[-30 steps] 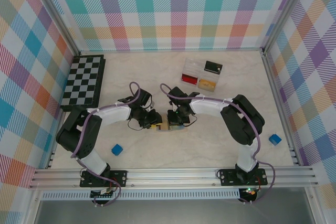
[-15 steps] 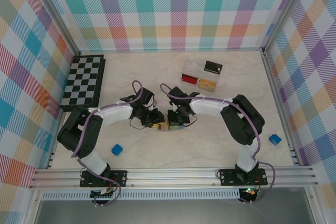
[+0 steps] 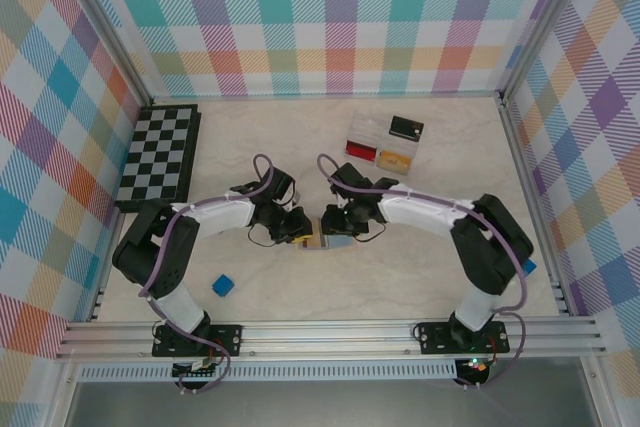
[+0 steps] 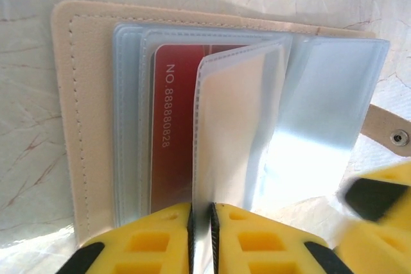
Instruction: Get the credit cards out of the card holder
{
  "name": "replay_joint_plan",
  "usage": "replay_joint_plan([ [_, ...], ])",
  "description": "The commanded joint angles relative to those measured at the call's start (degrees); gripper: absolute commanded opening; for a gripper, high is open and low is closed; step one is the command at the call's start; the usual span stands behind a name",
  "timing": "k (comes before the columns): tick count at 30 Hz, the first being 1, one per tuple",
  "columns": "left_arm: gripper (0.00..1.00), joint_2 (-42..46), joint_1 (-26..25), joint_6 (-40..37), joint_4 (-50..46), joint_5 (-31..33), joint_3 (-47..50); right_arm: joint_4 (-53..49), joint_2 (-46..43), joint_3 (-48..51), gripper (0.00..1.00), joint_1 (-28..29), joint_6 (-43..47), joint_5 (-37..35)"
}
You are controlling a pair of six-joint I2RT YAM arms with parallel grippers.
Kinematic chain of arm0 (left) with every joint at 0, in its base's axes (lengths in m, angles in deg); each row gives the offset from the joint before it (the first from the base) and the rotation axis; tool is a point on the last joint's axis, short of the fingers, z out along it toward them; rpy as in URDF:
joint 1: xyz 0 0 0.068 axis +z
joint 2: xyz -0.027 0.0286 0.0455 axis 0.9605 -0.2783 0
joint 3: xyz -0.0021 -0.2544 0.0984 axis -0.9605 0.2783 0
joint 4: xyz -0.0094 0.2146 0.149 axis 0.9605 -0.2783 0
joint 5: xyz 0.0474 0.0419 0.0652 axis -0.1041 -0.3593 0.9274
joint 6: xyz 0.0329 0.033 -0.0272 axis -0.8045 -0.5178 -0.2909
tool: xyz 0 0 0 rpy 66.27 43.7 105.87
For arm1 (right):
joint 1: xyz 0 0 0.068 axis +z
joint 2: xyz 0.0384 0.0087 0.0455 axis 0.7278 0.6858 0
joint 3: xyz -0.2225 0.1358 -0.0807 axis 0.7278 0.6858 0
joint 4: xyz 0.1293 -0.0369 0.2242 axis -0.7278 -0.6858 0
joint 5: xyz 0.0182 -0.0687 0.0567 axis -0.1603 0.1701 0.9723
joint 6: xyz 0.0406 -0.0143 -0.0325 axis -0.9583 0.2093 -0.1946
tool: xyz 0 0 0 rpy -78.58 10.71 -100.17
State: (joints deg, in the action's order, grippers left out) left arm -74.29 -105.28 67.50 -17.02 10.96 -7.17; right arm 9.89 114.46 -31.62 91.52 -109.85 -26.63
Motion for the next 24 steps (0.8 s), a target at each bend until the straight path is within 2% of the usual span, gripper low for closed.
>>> replay_joint_plan([
  [1, 0.20, 1.29, -0.61, 0.64, 2.73, -3.06, -0.82, 1.78, -6.66, 2.09, 0.40, -0.29, -1.84, -5.78],
  [6, 0.32, 2.43, -1.10, 2.88, 8.12, -8.65, -0.81, 1.32, -14.84, 6.82, 0.56, -1.18, -4.13, -13.19],
  [11, 0.40, 2.20, -3.14, 5.30, 11.05, -10.16, -2.50, -0.82, -20.67, 9.85, 0.75, -2.53, -4.52, -18.49],
  [14, 0.49, 0.71, -4.36, 6.03, 10.64, -9.01, -4.55, -2.43, -23.00, 10.41, 0.96, -2.98, -3.46, -20.03],
  [15, 0.50, -0.14, -4.46, 6.29, 10.22, -8.64, -5.36, -2.41, -23.80, 10.76, 1.00, -3.09, -3.02, -20.23],
  [24, 0.57, -1.09, -3.67, 6.93, 7.30, -3.58, -6.48, -1.30, -25.18, 12.34, 1.00, -3.24, 0.03, -18.04],
])
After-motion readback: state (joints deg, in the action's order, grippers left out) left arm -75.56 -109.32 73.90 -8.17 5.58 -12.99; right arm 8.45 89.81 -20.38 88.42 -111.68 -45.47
